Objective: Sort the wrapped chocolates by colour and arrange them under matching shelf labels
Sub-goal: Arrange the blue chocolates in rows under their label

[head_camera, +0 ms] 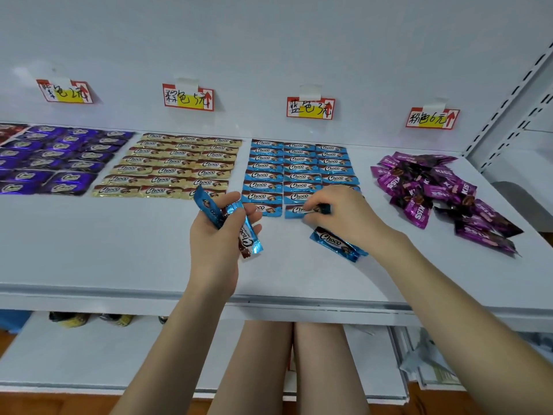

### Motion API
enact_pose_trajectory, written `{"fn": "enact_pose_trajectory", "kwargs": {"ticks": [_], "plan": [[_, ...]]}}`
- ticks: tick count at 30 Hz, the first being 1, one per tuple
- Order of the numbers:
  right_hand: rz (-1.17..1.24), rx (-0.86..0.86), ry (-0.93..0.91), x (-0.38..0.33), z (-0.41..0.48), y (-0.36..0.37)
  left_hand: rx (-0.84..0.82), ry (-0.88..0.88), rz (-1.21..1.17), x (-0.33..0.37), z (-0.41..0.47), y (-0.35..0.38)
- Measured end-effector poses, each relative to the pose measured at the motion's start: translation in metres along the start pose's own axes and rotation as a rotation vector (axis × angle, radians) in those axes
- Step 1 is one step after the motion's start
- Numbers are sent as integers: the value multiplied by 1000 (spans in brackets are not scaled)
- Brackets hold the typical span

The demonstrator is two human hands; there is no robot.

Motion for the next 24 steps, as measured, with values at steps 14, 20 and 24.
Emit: {"fn": "enact_pose_trajectory", "kwargs": {"ticks": [14, 20, 24], "plan": [[-118, -35, -31, -11, -1, 7, 50, -4, -37, 2, 1, -1], [-133, -46, -14, -11, 1, 7, 49, -9, -30, 1, 3, -1], [-138, -23, -12, -11, 1, 7, 49, -18, -32, 1, 3, 0]]}}
Point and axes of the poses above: each hand's wrist, its own z-axis towards the middle knuckle, its own y-axis out of the palm, x = y × z, the point moved 5 cm from there along z, towards the middle knuckle, and after that the axes turned 3 degrees about -y, right-handed, at the moved point
